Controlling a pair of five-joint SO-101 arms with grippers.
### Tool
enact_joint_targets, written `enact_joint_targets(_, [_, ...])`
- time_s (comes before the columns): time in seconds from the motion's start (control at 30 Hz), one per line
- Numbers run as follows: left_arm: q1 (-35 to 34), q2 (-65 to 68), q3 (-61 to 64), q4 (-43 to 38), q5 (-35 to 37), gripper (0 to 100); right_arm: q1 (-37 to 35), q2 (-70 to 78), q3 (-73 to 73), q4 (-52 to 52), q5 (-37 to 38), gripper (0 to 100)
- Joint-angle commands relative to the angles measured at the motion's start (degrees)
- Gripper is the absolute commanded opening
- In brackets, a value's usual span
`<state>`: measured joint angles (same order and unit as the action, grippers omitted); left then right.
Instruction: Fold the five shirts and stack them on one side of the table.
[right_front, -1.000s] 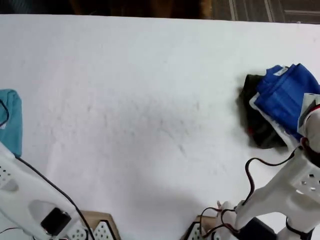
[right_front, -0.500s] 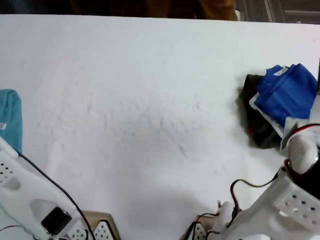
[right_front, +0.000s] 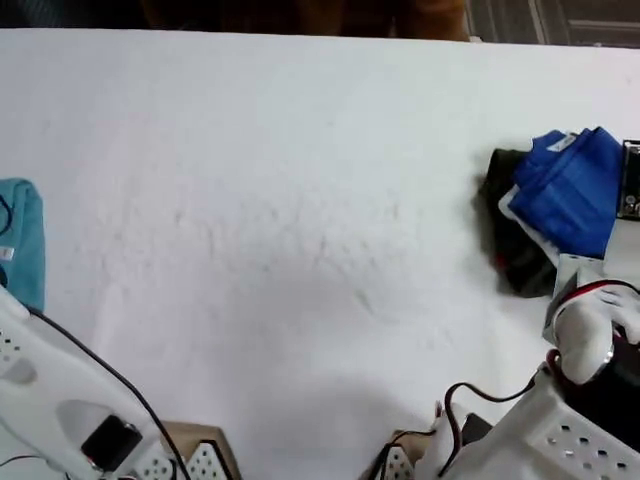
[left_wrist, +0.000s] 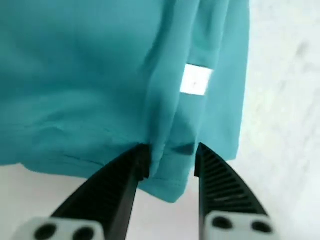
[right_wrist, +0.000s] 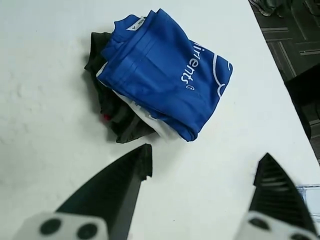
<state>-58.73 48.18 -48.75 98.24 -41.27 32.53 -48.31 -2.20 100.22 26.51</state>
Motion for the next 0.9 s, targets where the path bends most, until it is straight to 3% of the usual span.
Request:
enact_joint_targets(0.0, [1.23,-0.79,1.54,-3.60,-0.09,17,0.13,-0.48,-0.18,0.66,-0.09,32.6])
enact_joint_targets(0.13, [1.41,-0.79,2.15,-5.27,-0.09,15,0.13,-0.48,-0.18,0.66,-0.09,32.6])
enact_joint_targets(0.23, [1.58,-0.79,1.71,-5.36,0.18,1,0.13,-0.48,-0.18,0.66,-0.09,32.6])
enact_joint_targets(0.43, [4.57,-2.02,1.01,-2.02,7.03,2,0.13,-0.13,-0.18,0.66,-0.09,32.6])
enact_joint_targets(0.53, [9.32,-4.31,-1.80,4.22,7.56,2,0.13,-0.22,0.09,0.66,-0.09,32.6])
enact_joint_targets(0.67, [15.65,-13.54,-1.98,4.40,13.54,2,0.13,-0.48,0.09,0.66,-0.09,32.6])
enact_joint_targets(0.87, [31.91,-38.95,7.16,4.31,13.19,2,0.31,-0.48,0.09,0.66,-0.09,32.6])
